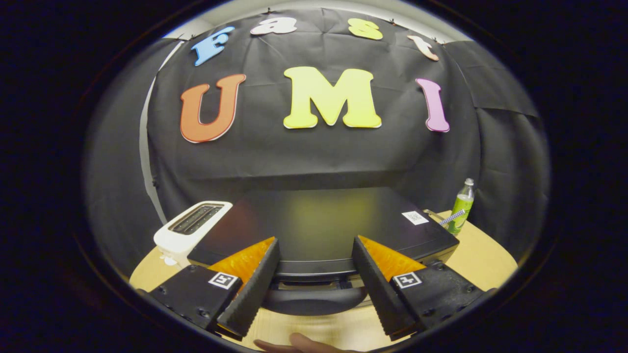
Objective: Open the toaster oven, put the food inside, and close the toaster oven door.
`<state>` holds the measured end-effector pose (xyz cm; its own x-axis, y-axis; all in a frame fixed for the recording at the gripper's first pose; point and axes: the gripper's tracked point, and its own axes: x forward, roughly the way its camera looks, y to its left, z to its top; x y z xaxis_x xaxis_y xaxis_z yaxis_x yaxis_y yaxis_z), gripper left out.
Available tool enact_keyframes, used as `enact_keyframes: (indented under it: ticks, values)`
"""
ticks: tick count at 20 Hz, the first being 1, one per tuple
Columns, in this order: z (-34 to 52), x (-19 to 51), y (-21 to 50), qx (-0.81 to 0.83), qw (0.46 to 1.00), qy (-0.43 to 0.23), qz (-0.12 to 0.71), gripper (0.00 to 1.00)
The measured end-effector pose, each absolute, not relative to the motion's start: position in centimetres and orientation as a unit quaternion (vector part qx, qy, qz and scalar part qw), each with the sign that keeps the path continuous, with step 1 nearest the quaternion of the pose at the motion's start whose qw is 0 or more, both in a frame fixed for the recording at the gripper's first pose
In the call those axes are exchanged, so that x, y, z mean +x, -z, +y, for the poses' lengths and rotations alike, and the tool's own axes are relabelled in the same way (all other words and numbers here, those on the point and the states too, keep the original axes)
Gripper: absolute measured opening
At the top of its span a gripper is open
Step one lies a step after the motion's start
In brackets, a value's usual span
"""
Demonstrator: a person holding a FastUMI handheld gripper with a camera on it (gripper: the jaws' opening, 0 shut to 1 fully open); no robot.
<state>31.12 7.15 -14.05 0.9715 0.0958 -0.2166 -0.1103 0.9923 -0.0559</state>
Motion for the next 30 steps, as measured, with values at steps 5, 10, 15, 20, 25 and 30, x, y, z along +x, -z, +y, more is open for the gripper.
enact_keyframes:
  ticks: [5, 10, 15, 20, 25, 30]
  values:
    - [6.8, 29.3, 14.3, -0.045, 0.993, -0.057, 0.096, 0.99]
    - [6.3, 27.1, 15.8, -0.065, 0.991, -0.066, 0.093, 1.00]
    - [5.8, 26.0, 17.0, -0.051, 0.990, -0.078, 0.101, 1.00]
    - [5.5, 24.0, 17.7, -0.055, 0.989, -0.084, 0.111, 1.00]
    - [5.0, 21.9, 19.4, -0.053, 0.987, -0.084, 0.127, 1.00]
    - [4.3, 19.2, 22.0, -0.071, 0.986, -0.068, 0.134, 1.00]
